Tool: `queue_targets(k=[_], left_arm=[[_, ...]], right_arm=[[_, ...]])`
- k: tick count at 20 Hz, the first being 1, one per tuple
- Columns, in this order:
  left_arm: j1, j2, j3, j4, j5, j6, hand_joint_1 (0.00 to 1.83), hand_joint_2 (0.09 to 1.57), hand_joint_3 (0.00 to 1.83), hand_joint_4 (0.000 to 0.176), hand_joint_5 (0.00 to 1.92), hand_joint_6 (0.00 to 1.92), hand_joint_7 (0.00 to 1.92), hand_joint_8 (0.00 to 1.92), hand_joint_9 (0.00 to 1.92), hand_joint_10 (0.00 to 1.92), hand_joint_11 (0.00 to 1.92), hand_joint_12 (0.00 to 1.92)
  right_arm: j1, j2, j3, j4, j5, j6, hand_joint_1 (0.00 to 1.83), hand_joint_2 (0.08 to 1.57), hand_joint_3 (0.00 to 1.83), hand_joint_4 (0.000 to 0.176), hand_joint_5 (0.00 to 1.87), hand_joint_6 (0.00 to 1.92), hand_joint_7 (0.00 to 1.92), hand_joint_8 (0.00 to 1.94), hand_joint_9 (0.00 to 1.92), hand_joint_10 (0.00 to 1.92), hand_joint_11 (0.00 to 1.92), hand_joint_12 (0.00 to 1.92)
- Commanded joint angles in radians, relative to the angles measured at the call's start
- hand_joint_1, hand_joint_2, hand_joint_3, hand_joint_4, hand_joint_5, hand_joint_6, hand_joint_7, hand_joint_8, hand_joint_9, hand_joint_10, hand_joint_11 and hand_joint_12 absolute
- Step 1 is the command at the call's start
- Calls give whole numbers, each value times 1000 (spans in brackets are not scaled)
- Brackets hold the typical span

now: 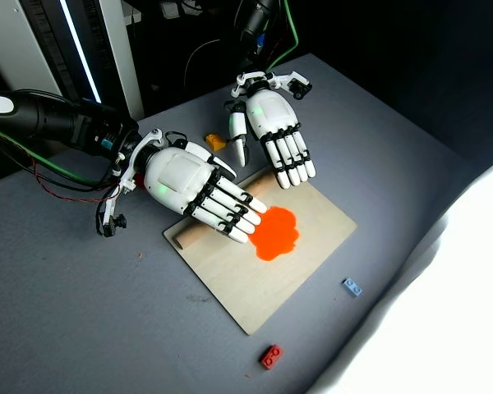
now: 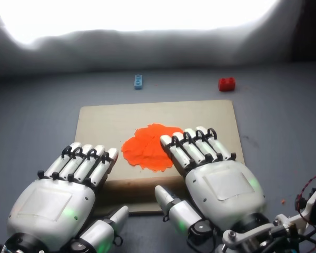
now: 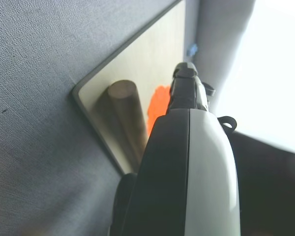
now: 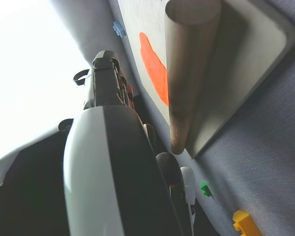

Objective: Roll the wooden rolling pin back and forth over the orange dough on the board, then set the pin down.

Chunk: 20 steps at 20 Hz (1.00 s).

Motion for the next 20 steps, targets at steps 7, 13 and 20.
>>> queue_targets(k=[7,13,20], left_arm=[[9,-23,23,58,-103,-4,0,1377,6,0,0,0,0,0,0,0,0,0],[5,-38,48,58,-98,-10,0,1419,26,0,0,0,0,0,0,0,0,0],[-4,-49,67,39,-88,-22,0,1451,37,0,0,0,0,0,0,0,0,0]], right_arm=[[-19,-10,38,-83,85,-4,0,1488,0,0,134,3,107,2,66,0,0,61],[-30,-14,50,-83,80,-10,0,1535,6,0,129,2,106,3,66,4,2,10],[-47,-14,50,-78,76,-14,0,1550,10,0,120,5,104,5,69,5,2,7]])
